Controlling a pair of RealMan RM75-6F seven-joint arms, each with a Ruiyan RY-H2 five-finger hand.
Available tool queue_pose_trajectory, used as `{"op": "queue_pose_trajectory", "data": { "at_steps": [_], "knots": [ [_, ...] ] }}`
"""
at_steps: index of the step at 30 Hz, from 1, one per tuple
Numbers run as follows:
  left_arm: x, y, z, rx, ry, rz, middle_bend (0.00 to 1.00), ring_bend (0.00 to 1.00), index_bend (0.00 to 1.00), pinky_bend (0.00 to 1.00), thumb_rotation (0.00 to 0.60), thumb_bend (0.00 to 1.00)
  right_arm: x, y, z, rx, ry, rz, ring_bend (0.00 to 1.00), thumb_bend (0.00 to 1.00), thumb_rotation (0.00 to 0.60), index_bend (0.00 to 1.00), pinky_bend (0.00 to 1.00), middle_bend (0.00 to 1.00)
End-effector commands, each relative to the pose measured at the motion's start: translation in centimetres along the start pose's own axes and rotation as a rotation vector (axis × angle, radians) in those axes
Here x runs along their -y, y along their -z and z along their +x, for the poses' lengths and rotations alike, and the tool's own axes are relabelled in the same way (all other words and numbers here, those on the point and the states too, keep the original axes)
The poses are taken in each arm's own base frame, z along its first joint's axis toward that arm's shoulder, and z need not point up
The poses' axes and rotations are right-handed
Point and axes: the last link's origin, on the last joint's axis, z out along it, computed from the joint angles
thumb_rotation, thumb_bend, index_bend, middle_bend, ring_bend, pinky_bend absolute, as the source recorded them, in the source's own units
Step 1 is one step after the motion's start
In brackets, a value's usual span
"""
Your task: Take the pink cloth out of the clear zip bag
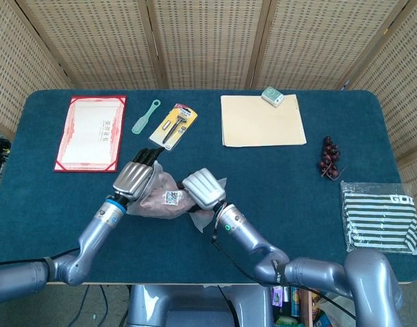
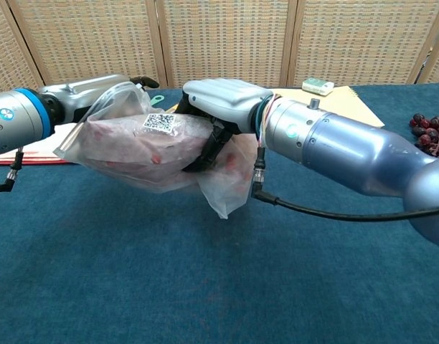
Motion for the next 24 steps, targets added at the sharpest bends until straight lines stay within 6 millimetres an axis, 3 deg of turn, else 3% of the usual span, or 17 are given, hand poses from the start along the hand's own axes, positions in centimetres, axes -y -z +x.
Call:
{"op": "queue_pose_trajectory", "data": {
  "at_steps": [1,7,10,11,13,15,17,19,24],
  "knots": [
    [0.0,-0.2,0.0,-0.005,-0.007,0.000,0.00,0.00,0.68,0.00,0.600,0.47,0.0,0.1,0.0,0.001,0.001,-0.001,0.59,0.75,0.600,0.67,0.69,0.71],
    [0.0,-0.6,-0.3,-0.012,-0.026,-0.022,0.00,0.00,0.68,0.00,0.600,0.47,-0.2,0.3,-0.3,0.008,0.008,-0.013,0.59,0.75,0.600,0.67,0.69,0.70],
    [-0.1,-1.0,-0.6,-0.011,-0.023,-0.033,0.00,0.00,0.68,0.00,0.600,0.47,-0.2,0.5,-0.5,0.014,0.003,-0.019,0.56,0.75,0.600,0.60,0.66,0.60],
    [-0.1,-1.1,-0.7,-0.012,-0.025,-0.036,0.00,0.00,0.68,0.00,0.600,0.47,-0.3,0.6,-0.5,0.016,0.005,-0.024,0.49,0.70,0.600,0.51,0.59,0.51],
    [-0.1,-1.3,-0.8,-0.013,-0.032,-0.040,0.00,0.00,0.68,0.00,0.600,0.47,-0.6,0.7,-0.6,0.020,0.018,-0.036,0.26,0.53,0.600,0.30,0.37,0.29],
    [-0.2,-1.8,-1.1,-0.013,-0.042,-0.045,0.00,0.00,0.68,0.00,0.600,0.47,-1.4,1.1,-0.8,0.049,0.058,-0.074,0.04,0.29,0.600,0.08,0.12,0.06],
    [-0.4,-2.5,-1.7,-0.002,-0.046,-0.049,0.00,0.00,0.68,0.00,0.600,0.47,-2.2,1.6,-0.7,0.099,0.092,-0.123,0.00,0.18,0.600,0.01,0.02,0.00],
    [-0.4,-3.1,-2.3,0.012,-0.052,-0.047,0.00,0.00,0.68,0.00,0.600,0.47,-2.9,2.4,0.0,0.121,0.118,-0.173,0.00,0.09,0.600,0.00,0.00,0.00],
    [-0.1,-4.0,-2.7,0.024,-0.079,-0.040,0.00,0.00,0.68,0.00,0.600,0.47,-5.1,5.2,1.9,0.123,0.220,-0.235,0.00,0.03,0.600,0.00,0.00,0.00]
  ]
}}
